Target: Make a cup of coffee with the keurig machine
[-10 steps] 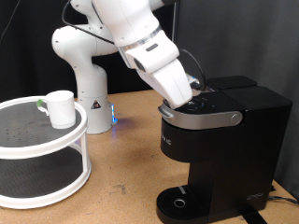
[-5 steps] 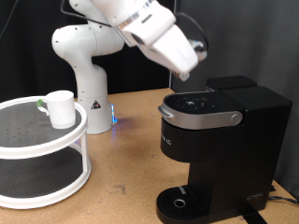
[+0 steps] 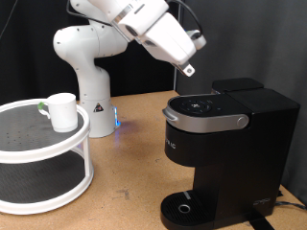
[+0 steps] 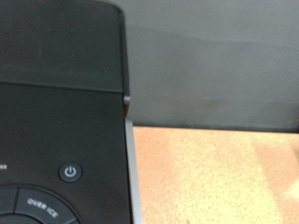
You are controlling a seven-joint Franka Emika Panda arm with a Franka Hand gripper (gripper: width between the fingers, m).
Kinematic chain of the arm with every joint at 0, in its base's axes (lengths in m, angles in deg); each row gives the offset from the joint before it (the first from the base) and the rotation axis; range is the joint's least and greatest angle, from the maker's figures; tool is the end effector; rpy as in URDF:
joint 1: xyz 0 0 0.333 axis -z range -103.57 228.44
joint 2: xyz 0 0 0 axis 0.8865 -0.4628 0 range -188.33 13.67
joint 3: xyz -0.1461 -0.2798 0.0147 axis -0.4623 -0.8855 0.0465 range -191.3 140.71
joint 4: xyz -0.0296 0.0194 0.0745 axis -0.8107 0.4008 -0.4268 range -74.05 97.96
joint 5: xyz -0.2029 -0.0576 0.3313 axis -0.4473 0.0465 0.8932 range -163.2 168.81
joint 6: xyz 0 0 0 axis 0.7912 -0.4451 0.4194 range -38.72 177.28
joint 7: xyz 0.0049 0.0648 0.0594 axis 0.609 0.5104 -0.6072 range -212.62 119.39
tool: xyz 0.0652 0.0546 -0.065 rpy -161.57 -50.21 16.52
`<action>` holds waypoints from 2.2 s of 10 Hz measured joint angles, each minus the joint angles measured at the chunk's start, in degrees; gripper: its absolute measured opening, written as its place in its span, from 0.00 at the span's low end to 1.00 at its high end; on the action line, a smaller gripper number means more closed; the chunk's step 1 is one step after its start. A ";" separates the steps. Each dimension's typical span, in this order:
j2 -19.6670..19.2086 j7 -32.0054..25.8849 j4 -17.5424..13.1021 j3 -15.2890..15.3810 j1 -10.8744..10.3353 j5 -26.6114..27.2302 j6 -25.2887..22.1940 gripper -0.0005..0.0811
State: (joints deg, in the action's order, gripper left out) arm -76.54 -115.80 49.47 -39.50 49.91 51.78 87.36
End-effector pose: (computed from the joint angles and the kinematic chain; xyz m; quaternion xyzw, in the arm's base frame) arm 0.5115 0.0085 0.4764 -0.8667 -0.3226 -0.2653 0.2727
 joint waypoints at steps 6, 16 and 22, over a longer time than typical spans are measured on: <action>10.30 -0.16 7.15 -3.29 2.95 -4.50 -12.82 0.01; 21.68 9.83 13.39 -4.37 10.28 -12.07 -18.44 0.01; 25.42 7.04 14.18 -7.42 12.72 -17.54 -25.97 0.01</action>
State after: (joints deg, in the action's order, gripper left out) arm -51.11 -108.76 63.65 -46.92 62.63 34.24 61.39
